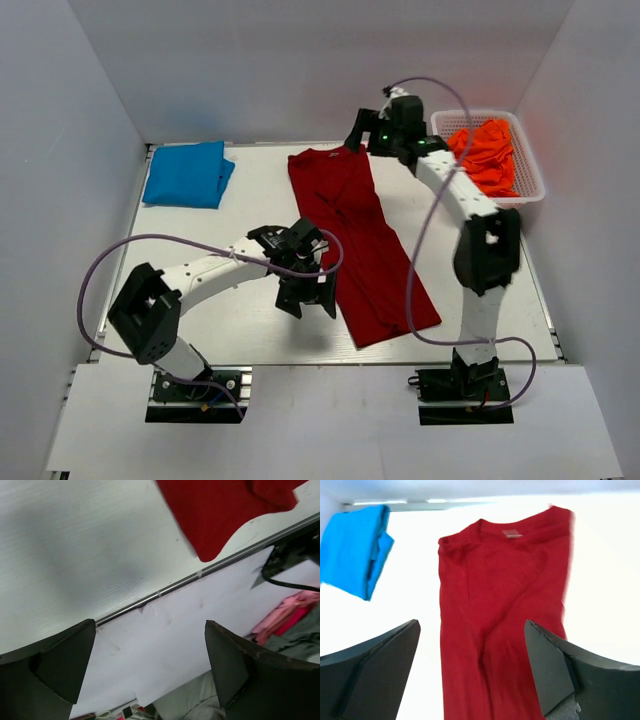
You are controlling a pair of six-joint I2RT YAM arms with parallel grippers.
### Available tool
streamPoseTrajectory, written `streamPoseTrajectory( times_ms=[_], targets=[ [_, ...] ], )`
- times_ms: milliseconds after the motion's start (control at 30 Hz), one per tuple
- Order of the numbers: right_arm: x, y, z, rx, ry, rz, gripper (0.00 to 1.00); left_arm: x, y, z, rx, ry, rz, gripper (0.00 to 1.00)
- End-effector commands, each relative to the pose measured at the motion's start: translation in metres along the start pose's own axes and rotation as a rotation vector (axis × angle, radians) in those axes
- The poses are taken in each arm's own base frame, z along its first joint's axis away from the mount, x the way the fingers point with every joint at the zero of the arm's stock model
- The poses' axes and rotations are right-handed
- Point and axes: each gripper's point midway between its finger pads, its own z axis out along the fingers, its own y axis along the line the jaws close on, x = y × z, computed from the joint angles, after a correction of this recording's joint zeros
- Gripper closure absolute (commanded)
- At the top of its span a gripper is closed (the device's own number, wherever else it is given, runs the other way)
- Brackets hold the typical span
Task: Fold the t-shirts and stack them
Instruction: Rotate the tshirt 120 degrees
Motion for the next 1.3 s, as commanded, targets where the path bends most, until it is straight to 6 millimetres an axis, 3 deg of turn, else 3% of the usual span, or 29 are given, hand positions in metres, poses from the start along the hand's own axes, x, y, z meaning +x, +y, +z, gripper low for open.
streamPoseTrajectory(
  times_ms=[0,33,67,133,167,200,300,333,367,400,467,500,567,733,833,967,1100,1200,1233,1267],
  targets=[
    [0.045,-0.050,-0.062,0.299,0.091,0.125,0.10,-0.007,-0.022,0.004,0.005,-0.053,0.101,0.00],
    [0.052,-0.061,-0.100,0.392,0.067,0.136,0.10,-0.004,-0.027,0.009,0.000,-0.037,0.132,0.00],
    [0.070,-0.072,-0.117,0.448,0.103,0.181,0.10,0.005,-0.031,0.025,-0.021,0.010,0.158,0.00],
    [0.145,-0.094,-0.162,0.563,0.251,0.252,0.10,0.012,-0.034,0.040,-0.045,0.038,0.197,0.00],
    [0.146,-0.095,-0.184,0.576,0.223,0.282,0.10,0.020,-0.038,0.046,-0.056,0.054,0.238,0.00],
    [0.196,-0.110,-0.201,0.647,0.321,0.327,0.10,0.022,-0.042,0.055,-0.057,0.063,0.255,0.00],
    [0.203,-0.103,-0.242,0.637,0.259,0.393,0.10,0.026,-0.065,0.067,-0.048,0.023,0.374,0.03],
    [0.240,-0.113,-0.252,0.682,0.329,0.426,0.10,0.025,-0.064,0.078,-0.072,0.023,0.397,0.05],
    [0.251,-0.104,-0.262,0.649,0.364,0.457,0.10,0.026,-0.064,0.084,-0.086,0.026,0.426,0.08],
    [0.263,-0.106,-0.271,0.658,0.381,0.474,0.10,0.027,-0.070,0.089,-0.095,0.020,0.449,0.11],
    [0.284,-0.111,-0.286,0.702,0.429,0.492,0.10,0.029,-0.064,0.107,-0.146,0.045,0.478,0.14],
    [0.287,-0.112,-0.293,0.720,0.426,0.513,0.10,0.029,-0.076,0.109,-0.144,0.031,0.514,0.17],
    [0.302,-0.115,-0.302,0.746,0.441,0.529,0.10,0.025,-0.086,0.112,-0.161,0.015,0.544,0.19],
    [0.340,-0.109,-0.302,0.713,0.507,0.626,0.12,0.016,-0.064,0.126,-0.302,0.012,0.554,0.37],
    [0.347,-0.111,-0.298,0.701,0.510,0.637,0.14,0.006,-0.052,0.122,-0.368,-0.022,0.540,0.45],
    [0.355,-0.110,-0.294,0.694,0.536,0.652,0.14,0.002,-0.054,0.121,-0.383,-0.036,0.530,0.56],
    [0.366,-0.114,-0.290,0.706,0.568,0.658,0.15,-0.001,-0.041,0.117,-0.467,-0.046,0.502,0.59],
    [0.369,-0.119,-0.285,0.719,0.572,0.650,0.24,0.006,-0.046,0.121,-0.414,-0.021,0.497,0.72],
    [0.367,-0.123,-0.283,0.729,0.554,0.640,0.24,-0.002,-0.051,0.124,-0.399,-0.036,0.499,0.78],
    [0.366,-0.125,-0.281,0.734,0.548,0.636,0.24,-0.003,-0.051,0.128,-0.404,-0.032,0.499,0.91]
  ],
)
